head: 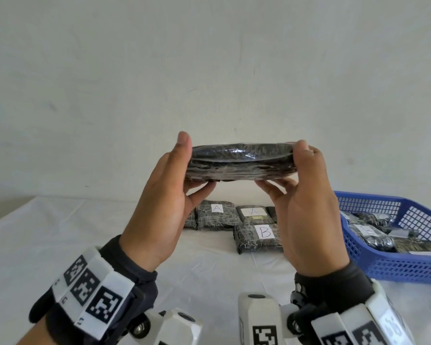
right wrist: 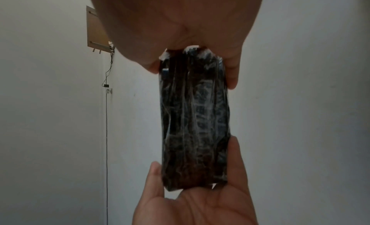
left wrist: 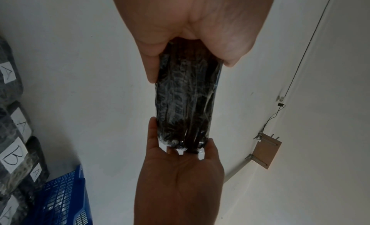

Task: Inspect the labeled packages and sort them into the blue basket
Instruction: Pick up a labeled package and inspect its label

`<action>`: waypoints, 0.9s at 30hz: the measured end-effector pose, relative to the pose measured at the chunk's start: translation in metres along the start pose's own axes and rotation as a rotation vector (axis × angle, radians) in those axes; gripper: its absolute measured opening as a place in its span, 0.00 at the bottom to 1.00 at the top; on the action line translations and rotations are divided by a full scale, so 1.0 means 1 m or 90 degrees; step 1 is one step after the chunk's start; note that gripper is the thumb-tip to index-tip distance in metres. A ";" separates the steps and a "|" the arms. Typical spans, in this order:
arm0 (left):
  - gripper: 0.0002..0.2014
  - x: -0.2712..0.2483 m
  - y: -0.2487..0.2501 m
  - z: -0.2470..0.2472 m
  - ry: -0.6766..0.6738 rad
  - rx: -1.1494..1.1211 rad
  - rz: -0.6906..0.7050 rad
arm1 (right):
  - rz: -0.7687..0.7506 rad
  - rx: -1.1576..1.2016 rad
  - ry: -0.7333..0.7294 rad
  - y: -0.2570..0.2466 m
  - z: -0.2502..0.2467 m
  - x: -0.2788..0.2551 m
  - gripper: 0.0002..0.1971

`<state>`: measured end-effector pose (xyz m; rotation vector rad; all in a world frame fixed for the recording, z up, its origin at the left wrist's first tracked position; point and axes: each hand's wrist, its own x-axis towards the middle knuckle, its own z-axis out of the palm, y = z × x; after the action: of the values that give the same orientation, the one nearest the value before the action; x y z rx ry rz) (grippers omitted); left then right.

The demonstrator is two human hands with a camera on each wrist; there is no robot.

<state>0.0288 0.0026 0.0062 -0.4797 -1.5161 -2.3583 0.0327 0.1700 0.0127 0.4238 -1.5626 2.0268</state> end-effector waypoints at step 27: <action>0.21 -0.012 -0.003 0.010 0.014 0.179 0.066 | -0.036 -0.094 0.047 -0.004 0.012 -0.007 0.34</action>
<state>0.0392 0.0132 0.0026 -0.4497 -1.7342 -2.0242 0.0397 0.1578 0.0149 0.3297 -1.6242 1.8485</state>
